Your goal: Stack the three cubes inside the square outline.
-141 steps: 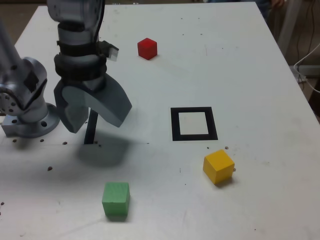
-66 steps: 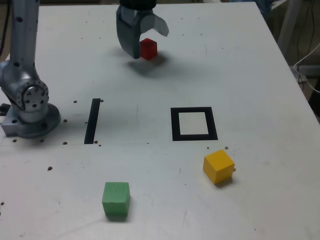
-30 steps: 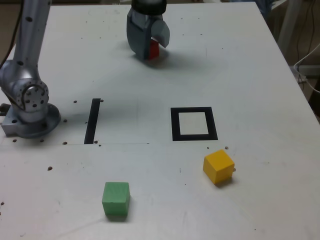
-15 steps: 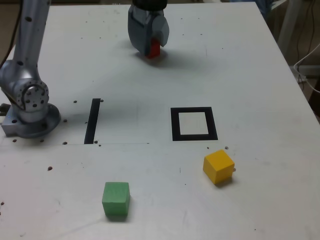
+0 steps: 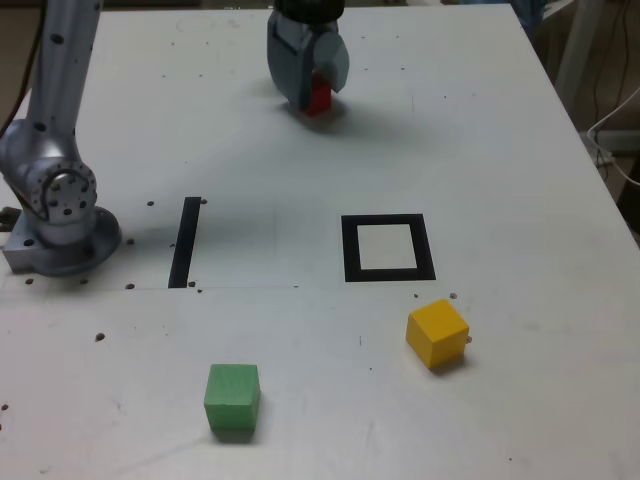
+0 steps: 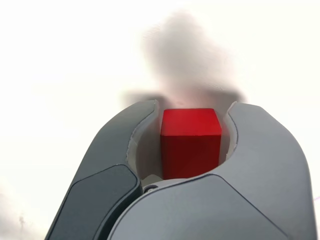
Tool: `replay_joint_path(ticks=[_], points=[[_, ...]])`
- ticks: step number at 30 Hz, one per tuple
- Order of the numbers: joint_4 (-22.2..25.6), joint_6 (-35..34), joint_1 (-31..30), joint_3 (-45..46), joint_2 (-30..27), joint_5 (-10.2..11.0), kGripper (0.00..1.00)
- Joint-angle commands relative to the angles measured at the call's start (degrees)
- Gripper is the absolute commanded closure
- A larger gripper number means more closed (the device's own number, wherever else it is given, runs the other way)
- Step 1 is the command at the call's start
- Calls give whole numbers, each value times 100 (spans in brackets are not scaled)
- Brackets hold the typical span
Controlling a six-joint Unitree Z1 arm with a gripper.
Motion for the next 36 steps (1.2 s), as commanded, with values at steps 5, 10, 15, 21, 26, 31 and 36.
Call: replay_joint_path(ticks=[5, 10, 15, 21, 26, 31, 36], points=[[139, 126, -593, 45, -576, 121, 92], [576, -13, -1215, 209, -922, 130, 92], [974, -268, -1897, 281, -1041, -4, 91], [1017, -732, -2741, 215, -945, -107, 91], [988, -947, -3245, 169, -713, -347, 90], [853, -1111, -3553, 352, -553, -526, 89], [668, -1291, -3863, 559, -536, -604, 89]])
